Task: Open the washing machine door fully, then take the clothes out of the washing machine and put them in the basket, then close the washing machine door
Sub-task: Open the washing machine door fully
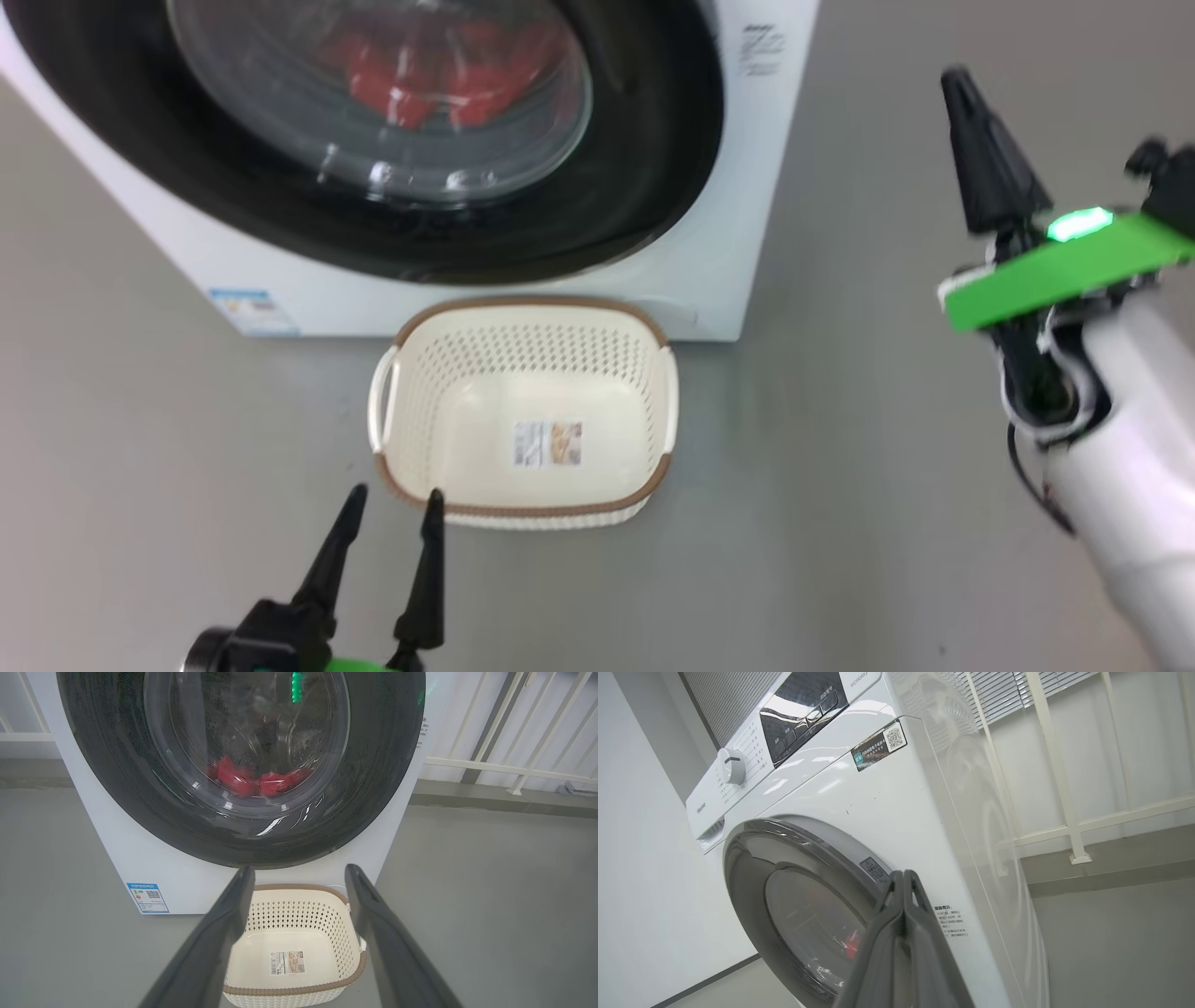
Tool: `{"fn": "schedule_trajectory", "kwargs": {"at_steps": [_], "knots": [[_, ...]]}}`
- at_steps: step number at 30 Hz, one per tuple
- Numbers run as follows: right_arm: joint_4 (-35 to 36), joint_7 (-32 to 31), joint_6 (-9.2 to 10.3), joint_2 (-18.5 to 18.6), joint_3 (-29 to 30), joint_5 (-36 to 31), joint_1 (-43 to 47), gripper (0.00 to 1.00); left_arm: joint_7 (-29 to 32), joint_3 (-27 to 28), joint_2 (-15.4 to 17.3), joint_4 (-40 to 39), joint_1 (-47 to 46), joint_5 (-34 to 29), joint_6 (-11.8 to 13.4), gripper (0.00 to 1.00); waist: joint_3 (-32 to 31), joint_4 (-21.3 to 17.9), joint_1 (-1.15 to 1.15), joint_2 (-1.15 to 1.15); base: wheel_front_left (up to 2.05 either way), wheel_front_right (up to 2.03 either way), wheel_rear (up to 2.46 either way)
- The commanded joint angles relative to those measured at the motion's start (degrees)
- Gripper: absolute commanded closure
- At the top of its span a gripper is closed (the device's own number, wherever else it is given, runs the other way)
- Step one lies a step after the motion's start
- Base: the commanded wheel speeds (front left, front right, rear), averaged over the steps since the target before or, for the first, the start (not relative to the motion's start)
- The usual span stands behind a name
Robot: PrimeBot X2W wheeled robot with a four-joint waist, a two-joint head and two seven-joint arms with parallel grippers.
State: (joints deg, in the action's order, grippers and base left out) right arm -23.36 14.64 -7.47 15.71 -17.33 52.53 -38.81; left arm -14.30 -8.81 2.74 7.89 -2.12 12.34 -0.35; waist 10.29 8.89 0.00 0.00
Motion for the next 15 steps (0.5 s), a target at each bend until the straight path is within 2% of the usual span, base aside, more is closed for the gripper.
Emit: {"fn": "schedule_trajectory", "kwargs": {"at_steps": [1, 9, 15], "knots": [[0.51, -0.31, -0.02, 1.14, -2.43, 3.31, -3.19, 1.00, -0.70, 0.96, 0.14, -1.63, -2.49, 0.80, 0.69, 0.00, 3.75, 3.41, 0.00, 0.00, 0.00, 0.00, 0.00], [-1.26, -7.31, -0.02, 6.16, -8.95, 16.80, -13.21, 1.00, -0.70, -2.29, 0.14, -1.64, -6.12, 3.55, 1.45, 0.00, 8.65, 7.31, 0.00, 0.00, 0.00, 0.00, 0.00], [-0.48, -14.46, -0.02, 8.20, -11.79, 24.77, -18.39, 1.00, -0.70, -3.73, 0.14, -2.08, -7.66, 4.99, 1.81, 0.00, 11.46, 9.11, 0.00, 0.00, 0.00, 0.00, 0.00]]}}
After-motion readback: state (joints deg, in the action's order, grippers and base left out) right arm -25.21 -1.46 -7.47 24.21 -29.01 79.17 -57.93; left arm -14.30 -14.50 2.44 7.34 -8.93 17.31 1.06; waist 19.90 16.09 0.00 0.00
